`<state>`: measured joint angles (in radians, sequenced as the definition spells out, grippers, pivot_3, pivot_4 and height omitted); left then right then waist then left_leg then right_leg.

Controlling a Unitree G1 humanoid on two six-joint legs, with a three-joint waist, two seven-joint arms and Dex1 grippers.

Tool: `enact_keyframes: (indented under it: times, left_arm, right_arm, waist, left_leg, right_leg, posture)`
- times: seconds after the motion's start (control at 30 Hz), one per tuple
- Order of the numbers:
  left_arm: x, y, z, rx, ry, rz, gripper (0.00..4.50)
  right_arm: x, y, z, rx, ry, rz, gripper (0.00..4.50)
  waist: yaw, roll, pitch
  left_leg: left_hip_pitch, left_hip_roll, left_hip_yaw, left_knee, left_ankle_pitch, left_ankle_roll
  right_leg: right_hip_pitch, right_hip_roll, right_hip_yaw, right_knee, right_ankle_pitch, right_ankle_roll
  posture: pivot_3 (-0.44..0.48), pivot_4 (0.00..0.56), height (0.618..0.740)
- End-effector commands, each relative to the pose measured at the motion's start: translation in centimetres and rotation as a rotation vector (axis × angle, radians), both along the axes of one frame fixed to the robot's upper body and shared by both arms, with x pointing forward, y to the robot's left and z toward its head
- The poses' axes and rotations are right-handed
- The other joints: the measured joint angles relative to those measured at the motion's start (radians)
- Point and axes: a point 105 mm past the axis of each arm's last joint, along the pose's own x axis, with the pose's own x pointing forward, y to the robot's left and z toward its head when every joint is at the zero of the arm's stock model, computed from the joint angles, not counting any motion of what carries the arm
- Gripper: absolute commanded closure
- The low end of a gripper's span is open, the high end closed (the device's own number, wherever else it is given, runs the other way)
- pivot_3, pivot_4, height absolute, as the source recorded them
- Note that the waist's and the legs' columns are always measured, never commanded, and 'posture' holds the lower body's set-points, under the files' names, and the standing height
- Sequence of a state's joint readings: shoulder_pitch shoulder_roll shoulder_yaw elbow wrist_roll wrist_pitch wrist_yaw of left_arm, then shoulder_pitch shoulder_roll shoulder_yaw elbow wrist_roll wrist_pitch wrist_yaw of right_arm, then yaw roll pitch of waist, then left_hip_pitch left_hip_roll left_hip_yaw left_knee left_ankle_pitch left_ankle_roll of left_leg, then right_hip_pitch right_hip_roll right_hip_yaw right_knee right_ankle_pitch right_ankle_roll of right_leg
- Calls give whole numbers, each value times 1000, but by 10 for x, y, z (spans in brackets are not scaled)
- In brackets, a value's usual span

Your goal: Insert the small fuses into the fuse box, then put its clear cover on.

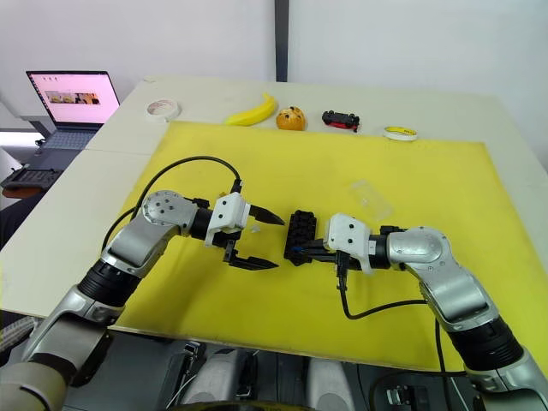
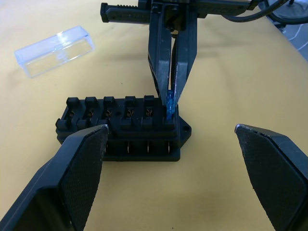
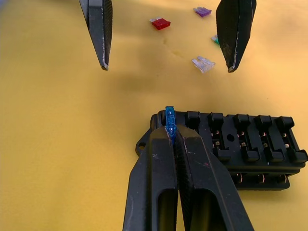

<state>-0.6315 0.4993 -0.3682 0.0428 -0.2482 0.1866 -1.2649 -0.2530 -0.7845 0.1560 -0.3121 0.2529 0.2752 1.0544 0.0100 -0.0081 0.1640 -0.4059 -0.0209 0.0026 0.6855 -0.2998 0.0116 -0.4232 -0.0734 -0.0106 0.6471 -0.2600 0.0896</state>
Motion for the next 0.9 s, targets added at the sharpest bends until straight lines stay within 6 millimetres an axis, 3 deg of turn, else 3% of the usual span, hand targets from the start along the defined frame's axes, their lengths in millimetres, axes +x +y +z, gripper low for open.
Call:
enact_keyframes:
  times: [0.03, 0.07, 0.13, 0.27, 0.6, 0.7, 0.87, 0.9]
  left_arm:
    - [1, -2, 15, -28, -55, -8, 59]
    - [1, -2, 15, -28, -55, -8, 0]
    - [1, -2, 15, -28, -56, -7, 0]
    - [3, -1, 14, -28, -58, -3, 0]
    - [1, -3, 12, -31, -65, -17, 0]
    - [2, -3, 11, -28, -72, -16, 0]
    - [2, -4, 11, -28, -78, -16, 0]
    - [2, -4, 11, -26, -79, -17, 0]
  right_arm:
    - [-3, 3, 7, 19, -28, 16, 4500]
    - [-4, 4, 10, 30, -30, 21, 3806]
    - [-7, 6, 24, 84, -33, 28, 3033]
    - [-11, 3, 38, 113, -32, 28, 1044]
    - [-4, 8, 31, 207, 48, -8, 1044]
    - [-2, 14, 23, 221, 69, 2, 1877]
    - [0, 19, 22, 246, 87, 8, 4377]
    - [0, 18, 20, 240, 89, 7, 4449]
  waist:
    - [0, 0, 0]
    - [0, 0, 0]
    - [1, 0, 0]
    - [1, 0, 0]
    - [-1, 0, 0]
    - [1, 0, 0]
    - [1, 0, 0]
    - [1, 0, 0]
  left_leg:
    - [0, 0, 0, 0, 0, 0]
    - [0, 0, 0, 0, 0, 0]
    - [0, 0, 0, 0, 0, 0]
    - [0, 0, 0, 0, 0, 0]
    - [0, 0, 0, 0, 0, 0]
    - [0, 0, 0, 0, 0, 0]
    - [0, 0, 0, 0, 0, 0]
    - [0, 0, 0, 0, 0, 0]
  right_leg:
    - [0, 0, 0, 0, 0, 0]
    - [0, 0, 0, 0, 0, 0]
    - [0, 0, 0, 0, 0, 0]
    - [0, 0, 0, 0, 0, 0]
    - [0, 0, 0, 0, 0, 0]
    - [0, 0, 1, 0, 0, 0]
    - [0, 0, 1, 0, 0, 0]
    - [0, 0, 1, 0, 0, 0]
  posture:
    - [0, 150, 740]
    - [0, 150, 740]
    - [0, 150, 740]
    - [0, 150, 740]
    - [0, 150, 740]
    - [0, 150, 740]
    - [0, 150, 740]
    - [0, 150, 740]
